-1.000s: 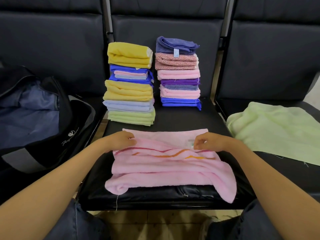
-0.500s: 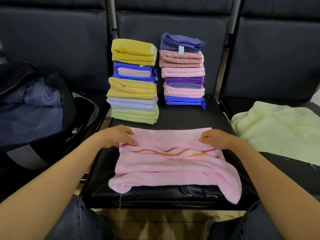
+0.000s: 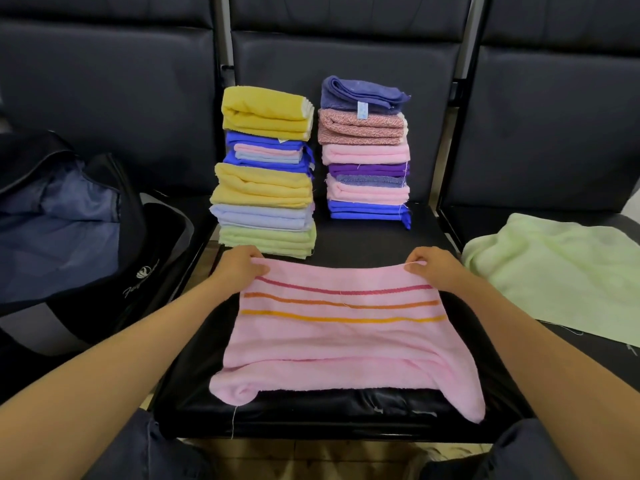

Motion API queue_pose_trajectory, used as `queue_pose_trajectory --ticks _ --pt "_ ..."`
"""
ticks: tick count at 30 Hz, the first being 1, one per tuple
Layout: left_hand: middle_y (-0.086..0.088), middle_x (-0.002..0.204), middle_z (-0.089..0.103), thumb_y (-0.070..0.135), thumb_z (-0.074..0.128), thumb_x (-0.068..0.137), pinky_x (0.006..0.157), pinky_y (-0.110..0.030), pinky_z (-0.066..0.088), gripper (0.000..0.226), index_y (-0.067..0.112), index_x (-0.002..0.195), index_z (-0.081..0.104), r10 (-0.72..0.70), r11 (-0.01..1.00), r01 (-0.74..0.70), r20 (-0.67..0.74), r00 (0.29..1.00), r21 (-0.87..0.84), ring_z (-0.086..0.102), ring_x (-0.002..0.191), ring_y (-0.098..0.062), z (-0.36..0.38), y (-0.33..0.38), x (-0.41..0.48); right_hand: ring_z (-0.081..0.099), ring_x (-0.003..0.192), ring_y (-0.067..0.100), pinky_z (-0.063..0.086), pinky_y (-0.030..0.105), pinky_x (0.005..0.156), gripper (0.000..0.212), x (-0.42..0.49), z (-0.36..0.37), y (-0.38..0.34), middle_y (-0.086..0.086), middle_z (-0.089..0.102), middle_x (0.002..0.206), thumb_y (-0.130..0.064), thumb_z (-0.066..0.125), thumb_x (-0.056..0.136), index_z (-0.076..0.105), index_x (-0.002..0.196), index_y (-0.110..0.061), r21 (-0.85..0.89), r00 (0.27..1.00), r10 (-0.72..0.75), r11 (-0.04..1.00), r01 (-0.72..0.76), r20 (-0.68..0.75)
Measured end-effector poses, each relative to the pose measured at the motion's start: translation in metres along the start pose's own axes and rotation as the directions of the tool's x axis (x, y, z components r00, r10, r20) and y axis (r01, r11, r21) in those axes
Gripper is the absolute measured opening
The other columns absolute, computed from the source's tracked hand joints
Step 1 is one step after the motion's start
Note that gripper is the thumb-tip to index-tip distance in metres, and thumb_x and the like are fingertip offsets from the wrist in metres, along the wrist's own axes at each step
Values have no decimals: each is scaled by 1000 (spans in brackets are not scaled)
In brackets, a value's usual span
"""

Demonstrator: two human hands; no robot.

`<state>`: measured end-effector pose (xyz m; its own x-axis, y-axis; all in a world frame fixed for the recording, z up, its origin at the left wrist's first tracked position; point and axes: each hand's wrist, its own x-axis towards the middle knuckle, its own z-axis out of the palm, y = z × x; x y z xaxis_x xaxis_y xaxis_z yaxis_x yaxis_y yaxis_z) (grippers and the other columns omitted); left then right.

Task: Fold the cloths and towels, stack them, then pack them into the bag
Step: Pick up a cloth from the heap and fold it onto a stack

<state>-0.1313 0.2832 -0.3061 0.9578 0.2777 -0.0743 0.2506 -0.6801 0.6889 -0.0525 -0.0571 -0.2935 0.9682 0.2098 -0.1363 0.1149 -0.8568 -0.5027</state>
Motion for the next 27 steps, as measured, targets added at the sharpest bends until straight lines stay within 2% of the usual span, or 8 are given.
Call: queue_pose_trajectory --ticks 3,6,9,12,15,19,23,27 --pt "-7 105 52 12 68 86 71 -22 40 11 8 94 60 77 977 -71 -19 997 202 49 91 -18 12 -12 5 56 98 21 39 25 81 7 5 14 7 8 57 113 -18 59 93 59 99 -14 -77 1000 5 997 -7 -28" --pt "-10 123 44 13 70 86 85 -27 43 40 7 122 53 96 954 -95 9 995 284 51 102 -23 13 -17 11 53 99 20 42 28 95 36 8 19 8 8 37 132 -21 63 90 51 124 -16 -182 1000 5 983 -1 18" --pt "-11 129 48 14 71 85 92 -30 43 48 7 129 51 46 940 -66 66 997 335 52 113 -25 13 -15 15 54 111 24 42 31 100 50 9 19 5 8 31 138 -20 63 90 42 135 -19 -255 997 7 967 13 77" --pt "-10 127 52 16 70 86 88 -32 47 43 9 126 56 -6 930 -34 107 994 367 55 110 -24 13 -12 15 52 99 19 45 27 89 40 10 18 7 7 41 125 -21 64 90 48 126 -21 -295 990 -3 954 46 143" --pt "-12 120 53 15 66 89 78 -29 45 31 7 119 61 8 914 -61 131 991 400 56 100 -26 15 -11 10 48 89 17 38 23 78 25 6 19 10 6 44 112 -19 68 86 56 108 -20 -306 983 -19 949 76 185" --pt "-9 96 50 15 66 89 66 -28 38 10 6 93 64 50 932 -81 99 994 353 51 79 -22 12 -11 -2 48 84 18 39 22 70 19 -7 19 11 2 37 103 -15 71 83 57 96 -15 -300 984 -35 950 88 177" --pt "-4 69 53 20 72 82 60 -29 37 27 10 65 53 85 967 -92 42 996 236 56 70 -24 -7 -12 -14 48 72 18 34 20 50 32 -26 14 13 0 49 83 -8 69 80 43 71 -23 -290 987 -39 953 83 156" --pt "0 59 48 20 70 84 56 -30 30 35 14 58 47 145 979 -139 -29 989 149 45 59 -17 -25 -5 -34 48 77 17 31 14 53 24 -50 -10 5 -5 49 75 -9 73 76 51 81 -17 -266 990 -106 955 128 94"
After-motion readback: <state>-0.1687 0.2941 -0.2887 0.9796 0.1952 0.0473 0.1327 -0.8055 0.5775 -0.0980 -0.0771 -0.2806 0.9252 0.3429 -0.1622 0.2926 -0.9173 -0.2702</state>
